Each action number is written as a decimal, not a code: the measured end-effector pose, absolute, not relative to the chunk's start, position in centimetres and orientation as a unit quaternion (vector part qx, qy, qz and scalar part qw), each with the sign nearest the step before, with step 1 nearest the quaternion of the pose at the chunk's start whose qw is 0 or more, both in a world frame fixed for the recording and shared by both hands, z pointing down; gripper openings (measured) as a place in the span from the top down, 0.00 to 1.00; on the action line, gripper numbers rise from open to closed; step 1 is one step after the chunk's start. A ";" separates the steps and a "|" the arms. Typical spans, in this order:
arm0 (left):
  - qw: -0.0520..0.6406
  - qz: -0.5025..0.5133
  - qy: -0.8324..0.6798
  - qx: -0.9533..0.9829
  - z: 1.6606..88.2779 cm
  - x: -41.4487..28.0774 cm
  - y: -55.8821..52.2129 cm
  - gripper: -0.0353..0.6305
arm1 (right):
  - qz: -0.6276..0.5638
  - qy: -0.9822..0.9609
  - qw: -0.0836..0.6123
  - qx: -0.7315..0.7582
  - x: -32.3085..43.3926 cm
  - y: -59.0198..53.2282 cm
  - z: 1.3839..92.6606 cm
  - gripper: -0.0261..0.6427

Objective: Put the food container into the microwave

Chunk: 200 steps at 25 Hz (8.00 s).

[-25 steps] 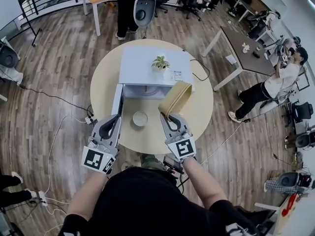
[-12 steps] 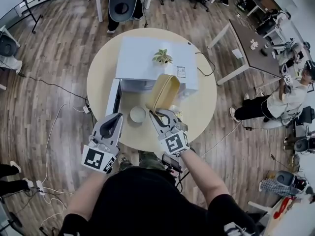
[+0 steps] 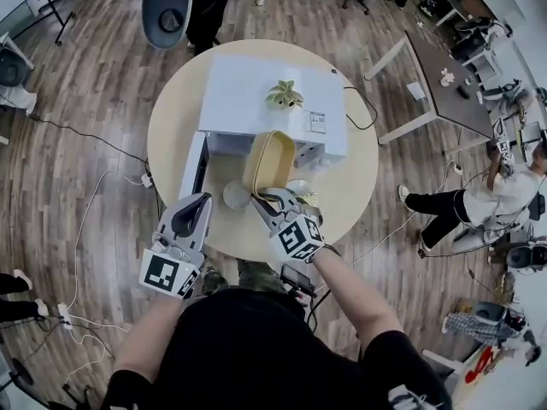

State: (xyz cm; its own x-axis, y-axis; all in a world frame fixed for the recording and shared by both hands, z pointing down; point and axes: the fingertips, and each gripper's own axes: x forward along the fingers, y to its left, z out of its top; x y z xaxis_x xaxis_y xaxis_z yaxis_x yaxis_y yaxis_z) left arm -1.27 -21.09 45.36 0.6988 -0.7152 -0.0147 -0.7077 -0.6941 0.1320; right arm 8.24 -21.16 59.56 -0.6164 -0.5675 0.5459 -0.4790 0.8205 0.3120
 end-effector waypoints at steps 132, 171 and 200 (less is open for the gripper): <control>0.081 -0.024 -0.377 0.922 46.9 -0.7 -20.6 0.92 | -0.126 -0.820 0.455 0.322 11.6 -24.4 67.1 0.89; -0.010 -0.085 -0.351 0.932 38.2 -5.4 -14.9 0.92 | -0.015 -0.818 -0.012 0.575 12.8 -12.1 39.4 0.94; 0.006 -0.102 -0.356 0.929 38.7 -4.7 -13.9 0.92 | 0.019 -0.789 -0.022 0.613 16.1 -10.7 40.9 0.94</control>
